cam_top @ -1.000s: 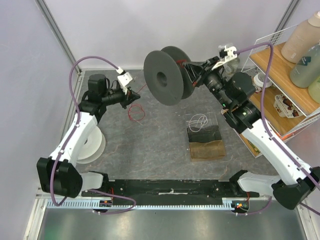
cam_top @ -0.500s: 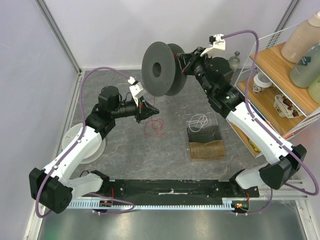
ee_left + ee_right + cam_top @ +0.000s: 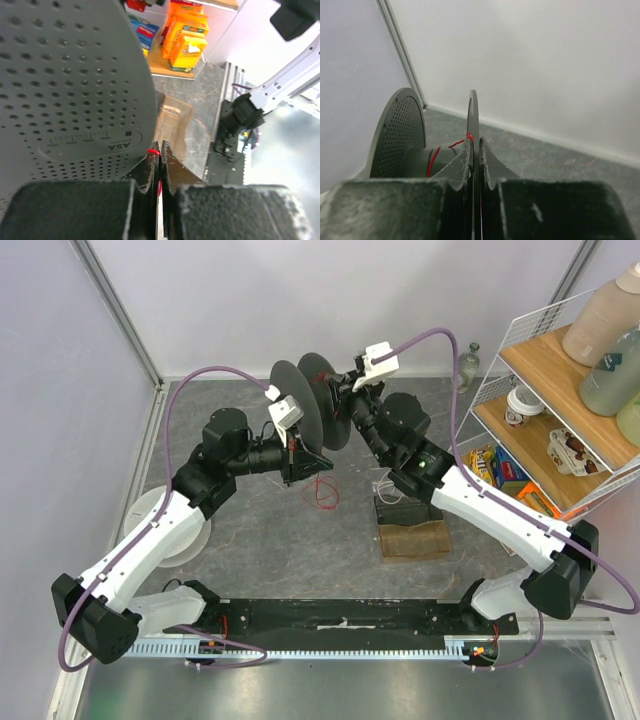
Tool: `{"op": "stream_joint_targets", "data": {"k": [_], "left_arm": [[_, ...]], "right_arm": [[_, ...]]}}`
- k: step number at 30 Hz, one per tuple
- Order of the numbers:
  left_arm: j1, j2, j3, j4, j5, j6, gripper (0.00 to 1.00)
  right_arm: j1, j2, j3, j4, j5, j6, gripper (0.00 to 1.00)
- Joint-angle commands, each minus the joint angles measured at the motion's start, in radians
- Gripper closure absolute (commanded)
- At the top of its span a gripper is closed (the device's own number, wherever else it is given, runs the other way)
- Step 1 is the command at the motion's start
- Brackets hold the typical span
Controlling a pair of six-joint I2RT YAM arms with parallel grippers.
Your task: Wrap the cables
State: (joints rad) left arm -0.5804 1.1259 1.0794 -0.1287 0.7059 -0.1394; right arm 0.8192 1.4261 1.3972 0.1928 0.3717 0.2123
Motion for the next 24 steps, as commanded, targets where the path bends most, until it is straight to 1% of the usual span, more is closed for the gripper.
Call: {"op": "stream_joint_targets", "data": {"k": [1,5,7,9,10,11,13,14,16,17,18,21,23,24], "left_arm": [[-0.030,-0.002,0.135,0.024,0.107,-0.153,0.98],[-0.029,-0.012,0.204,-0.058,0.083,-0.164,0.98],[-0.027,-0.015,0.226,-0.106,0.073,-0.190,0.98],[-0.029,-0.028,0.222,-0.095,0.122,-0.235,0.98],[-0.030,-0.038,0.209,-0.072,0.157,-0.249,0.98],[-0.030,-0.055,0.191,-0.049,0.162,-0.255,0.98],[-0.030,-0.107,0.139,-0.003,0.104,-0.224,0.97],[-0.032,-0.123,0.122,0.004,0.031,-0.186,0.97],[-0.032,-0.130,0.102,0.027,-0.018,-0.132,0.98],[-0.032,-0.123,0.100,0.028,-0.017,-0.117,0.98],[-0.033,-0.114,0.094,0.028,-0.003,-0.095,0.96],[-0.036,-0.116,0.027,0.049,0.076,0.035,0.91],[-0.038,-0.132,-0.036,0.047,0.049,0.119,0.88],[-0.036,-0.138,-0.058,0.034,0.050,0.195,0.88]], "right_arm": [[0.035,-0.059,-0.094,0.259,0.072,-0.289,1.00],[0.057,-0.118,-0.230,0.394,0.035,-0.441,1.00],[0.061,-0.144,-0.288,0.463,-0.026,-0.552,1.00],[0.070,-0.161,-0.337,0.511,-0.046,-0.651,1.00],[0.077,-0.164,-0.343,0.523,-0.037,-0.689,1.00],[0.080,-0.161,-0.346,0.536,-0.013,-0.706,1.00],[0.081,-0.144,-0.299,0.492,0.098,-0.677,1.00],[0.081,-0.130,-0.250,0.414,0.134,-0.639,1.00],[0.081,-0.110,-0.181,0.296,0.170,-0.567,1.00],[0.083,-0.105,-0.172,0.281,0.173,-0.539,1.00],[0.083,-0.099,-0.175,0.293,0.177,-0.522,1.00],[0.081,-0.092,-0.210,0.419,0.176,-0.484,1.00],[0.084,-0.082,-0.190,0.464,0.165,-0.478,1.00],[0.084,-0.072,-0.160,0.468,0.173,-0.473,1.00]]}}
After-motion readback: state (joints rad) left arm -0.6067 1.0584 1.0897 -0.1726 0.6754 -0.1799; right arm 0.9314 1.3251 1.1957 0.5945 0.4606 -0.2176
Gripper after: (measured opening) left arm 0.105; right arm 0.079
